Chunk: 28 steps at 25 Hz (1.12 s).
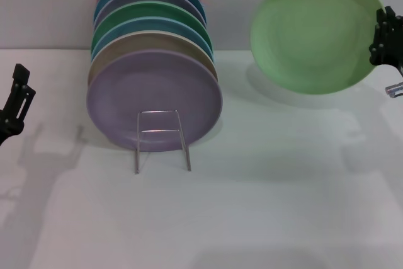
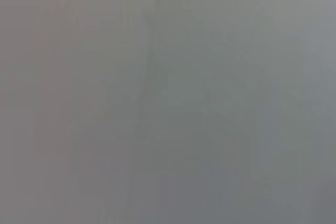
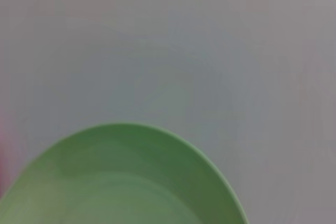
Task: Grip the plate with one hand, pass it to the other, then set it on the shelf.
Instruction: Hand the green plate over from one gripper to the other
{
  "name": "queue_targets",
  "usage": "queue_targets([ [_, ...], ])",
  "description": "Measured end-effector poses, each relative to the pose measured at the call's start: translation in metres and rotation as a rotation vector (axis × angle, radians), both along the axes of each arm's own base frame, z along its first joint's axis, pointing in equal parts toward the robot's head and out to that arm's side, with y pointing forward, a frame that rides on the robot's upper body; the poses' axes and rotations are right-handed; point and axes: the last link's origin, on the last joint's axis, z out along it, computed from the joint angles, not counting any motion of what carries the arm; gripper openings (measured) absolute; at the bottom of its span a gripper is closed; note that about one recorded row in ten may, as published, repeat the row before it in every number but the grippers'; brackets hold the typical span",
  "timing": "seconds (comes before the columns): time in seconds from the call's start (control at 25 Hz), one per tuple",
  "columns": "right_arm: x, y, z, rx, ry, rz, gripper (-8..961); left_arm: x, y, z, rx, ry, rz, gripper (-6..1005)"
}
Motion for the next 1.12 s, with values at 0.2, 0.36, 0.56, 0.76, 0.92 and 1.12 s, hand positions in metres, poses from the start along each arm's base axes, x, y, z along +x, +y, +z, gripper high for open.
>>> queue_targets([
  [0.2, 0.013, -0.012, -0.011, 0.032, 0.047, 0.067, 20, 0.008, -0.008, -0.004, -0.008, -0.002, -0.058, 848],
  [0.36, 0.024, -0.025, -0.017, 0.050, 0.090, 0.108, 20, 0.011, -0.016, -0.009, -0.032, 0.004, -0.086, 848],
  [0.56, 0.035, -0.045, -0.019, 0.075, 0.123, 0.160, 19, 0.014, -0.027, -0.021, -0.086, 0.012, -0.112, 848],
  [0.76, 0.045, -0.068, -0.026, 0.077, 0.122, 0.201, 19, 0.022, -0.040, -0.031, -0.131, -0.012, -0.153, 848],
  [0.92, 0.049, -0.083, -0.035, 0.042, 0.146, 0.239, 19, 0.034, -0.053, -0.044, -0.200, -0.031, -0.216, 848],
  [1.12, 0.046, -0.096, -0.046, 0.003, 0.158, 0.266, 18, 0.038, -0.060, -0.049, -0.236, -0.032, -0.250, 848],
])
